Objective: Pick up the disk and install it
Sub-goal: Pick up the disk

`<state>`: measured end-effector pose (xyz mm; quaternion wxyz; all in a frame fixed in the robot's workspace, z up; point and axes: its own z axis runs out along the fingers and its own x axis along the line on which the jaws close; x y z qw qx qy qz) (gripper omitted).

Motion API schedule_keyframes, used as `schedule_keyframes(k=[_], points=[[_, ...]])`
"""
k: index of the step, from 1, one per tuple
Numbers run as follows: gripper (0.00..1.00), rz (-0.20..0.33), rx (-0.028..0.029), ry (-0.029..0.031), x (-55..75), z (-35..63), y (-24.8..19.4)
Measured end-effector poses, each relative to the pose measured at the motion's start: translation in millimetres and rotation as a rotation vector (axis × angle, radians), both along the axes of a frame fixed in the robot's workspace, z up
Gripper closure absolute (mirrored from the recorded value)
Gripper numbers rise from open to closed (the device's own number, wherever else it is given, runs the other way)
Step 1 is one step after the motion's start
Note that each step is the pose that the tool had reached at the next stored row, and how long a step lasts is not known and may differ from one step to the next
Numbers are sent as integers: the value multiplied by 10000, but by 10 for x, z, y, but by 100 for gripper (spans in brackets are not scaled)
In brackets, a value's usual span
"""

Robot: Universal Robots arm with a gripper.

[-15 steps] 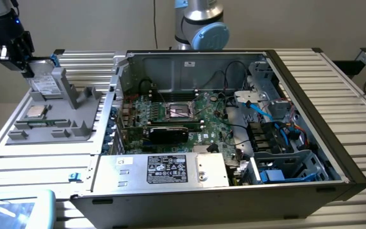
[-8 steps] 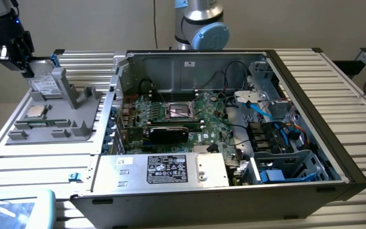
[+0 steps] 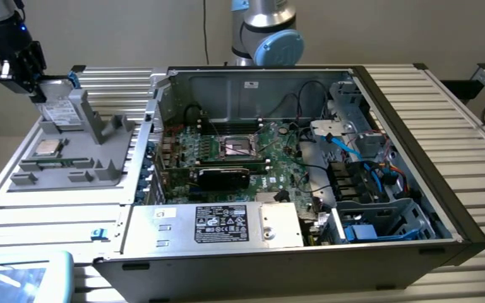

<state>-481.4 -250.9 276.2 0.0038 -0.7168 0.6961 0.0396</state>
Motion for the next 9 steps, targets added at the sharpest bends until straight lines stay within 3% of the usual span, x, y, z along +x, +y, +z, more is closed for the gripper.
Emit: schedule_keyframes(k=[9], points=[[62,-1,-1,-7,-1,-3,0]])
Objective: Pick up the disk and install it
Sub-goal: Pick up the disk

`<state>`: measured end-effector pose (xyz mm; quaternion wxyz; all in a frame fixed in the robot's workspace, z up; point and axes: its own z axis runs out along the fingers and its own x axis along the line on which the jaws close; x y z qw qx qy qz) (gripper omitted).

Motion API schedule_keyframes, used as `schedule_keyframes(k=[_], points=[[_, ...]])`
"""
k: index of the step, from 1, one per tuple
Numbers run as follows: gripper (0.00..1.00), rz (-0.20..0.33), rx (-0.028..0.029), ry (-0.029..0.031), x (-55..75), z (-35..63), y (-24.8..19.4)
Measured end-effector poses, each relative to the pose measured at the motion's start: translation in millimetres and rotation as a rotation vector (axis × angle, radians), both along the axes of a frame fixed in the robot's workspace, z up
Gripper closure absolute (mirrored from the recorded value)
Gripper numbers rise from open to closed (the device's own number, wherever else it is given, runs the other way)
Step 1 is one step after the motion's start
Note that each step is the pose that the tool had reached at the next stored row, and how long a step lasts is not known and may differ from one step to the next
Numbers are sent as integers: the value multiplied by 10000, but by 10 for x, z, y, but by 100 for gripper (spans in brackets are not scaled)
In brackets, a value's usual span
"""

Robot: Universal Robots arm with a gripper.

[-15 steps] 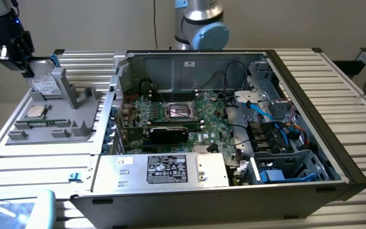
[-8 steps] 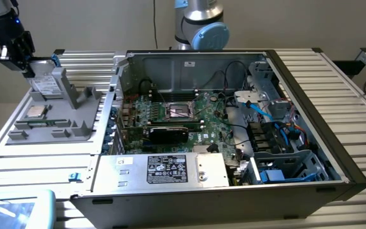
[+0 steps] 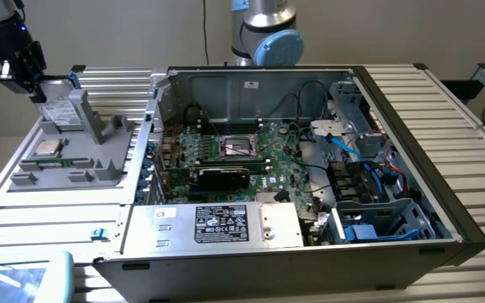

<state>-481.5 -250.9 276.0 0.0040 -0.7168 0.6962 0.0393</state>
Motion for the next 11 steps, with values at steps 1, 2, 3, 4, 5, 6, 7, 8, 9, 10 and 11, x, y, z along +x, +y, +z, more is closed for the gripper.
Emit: schedule_keyframes(k=[1,2,3,4,5,6,7,8,9,10,11], points=[[62,0,0,-2,0,0,0],[62,0,2,-7,1,5,0],[62,0,2,-9,1,14,0],[62,0,2,-8,1,18,0],[62,0,2,-7,1,20,0],[62,0,1,-4,1,22,0],[62,0,1,-2,0,23,0],[62,0,1,-3,0,23,0],[62,0,1,-2,0,26,0],[62,0,-1,3,-1,40,0],[62,0,0,1,0,48,0]])
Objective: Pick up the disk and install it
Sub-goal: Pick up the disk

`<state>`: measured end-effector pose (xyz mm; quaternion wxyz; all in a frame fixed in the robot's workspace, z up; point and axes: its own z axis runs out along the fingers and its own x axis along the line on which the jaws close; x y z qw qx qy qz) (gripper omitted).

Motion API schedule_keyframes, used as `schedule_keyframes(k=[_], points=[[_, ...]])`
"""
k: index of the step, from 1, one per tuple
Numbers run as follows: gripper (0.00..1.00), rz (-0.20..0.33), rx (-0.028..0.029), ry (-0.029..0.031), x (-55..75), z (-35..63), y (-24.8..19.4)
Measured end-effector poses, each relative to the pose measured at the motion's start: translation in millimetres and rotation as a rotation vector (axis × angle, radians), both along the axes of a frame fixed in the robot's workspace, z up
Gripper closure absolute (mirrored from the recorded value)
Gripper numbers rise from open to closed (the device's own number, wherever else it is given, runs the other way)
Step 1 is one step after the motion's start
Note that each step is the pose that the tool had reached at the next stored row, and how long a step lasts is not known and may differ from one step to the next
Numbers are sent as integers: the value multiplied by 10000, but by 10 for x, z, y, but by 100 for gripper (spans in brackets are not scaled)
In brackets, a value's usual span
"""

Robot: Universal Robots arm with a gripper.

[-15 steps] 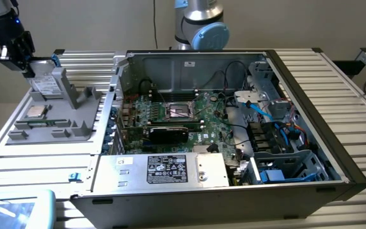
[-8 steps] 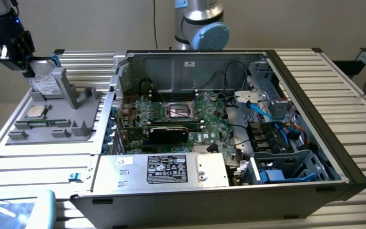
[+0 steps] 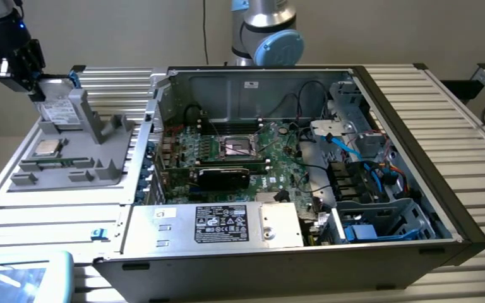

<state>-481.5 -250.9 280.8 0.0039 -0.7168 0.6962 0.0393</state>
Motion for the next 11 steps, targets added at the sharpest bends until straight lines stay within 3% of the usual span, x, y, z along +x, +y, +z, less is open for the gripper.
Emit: schedule_keyframes(k=[8,11], points=[[62,-2,7,-1,0,1,-1],[62,-4,11,36,0,-4,-3]])
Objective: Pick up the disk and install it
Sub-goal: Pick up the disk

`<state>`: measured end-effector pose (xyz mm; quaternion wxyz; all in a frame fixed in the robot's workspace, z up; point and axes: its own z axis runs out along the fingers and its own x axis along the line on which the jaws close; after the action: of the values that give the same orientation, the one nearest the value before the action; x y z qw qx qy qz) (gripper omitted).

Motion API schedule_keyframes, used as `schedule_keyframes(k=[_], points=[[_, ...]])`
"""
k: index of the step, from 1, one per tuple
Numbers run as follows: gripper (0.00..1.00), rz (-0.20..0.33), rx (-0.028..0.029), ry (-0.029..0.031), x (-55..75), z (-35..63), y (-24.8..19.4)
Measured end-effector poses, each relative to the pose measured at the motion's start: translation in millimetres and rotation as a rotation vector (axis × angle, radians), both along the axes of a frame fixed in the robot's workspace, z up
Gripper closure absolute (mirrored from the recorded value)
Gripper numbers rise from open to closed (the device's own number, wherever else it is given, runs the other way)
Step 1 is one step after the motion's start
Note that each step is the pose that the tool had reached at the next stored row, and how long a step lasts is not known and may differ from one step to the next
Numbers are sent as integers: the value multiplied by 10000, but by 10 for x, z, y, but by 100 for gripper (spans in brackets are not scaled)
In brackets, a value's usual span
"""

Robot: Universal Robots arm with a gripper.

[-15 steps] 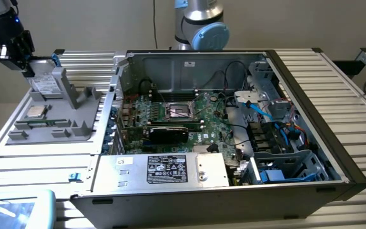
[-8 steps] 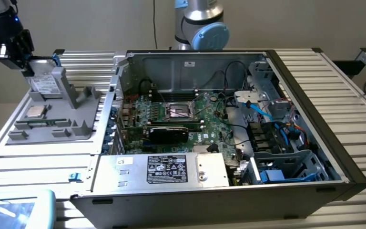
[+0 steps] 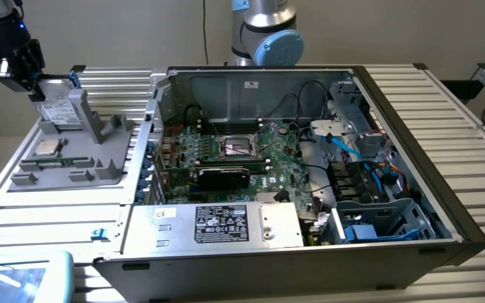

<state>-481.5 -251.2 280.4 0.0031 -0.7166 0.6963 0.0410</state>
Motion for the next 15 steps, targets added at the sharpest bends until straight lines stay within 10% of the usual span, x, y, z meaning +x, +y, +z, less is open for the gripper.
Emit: schedule_keyframes(k=[5,15], points=[[62,-2,0,293,0,-8,0],[62,0,-18,147,0,-9,-1]])
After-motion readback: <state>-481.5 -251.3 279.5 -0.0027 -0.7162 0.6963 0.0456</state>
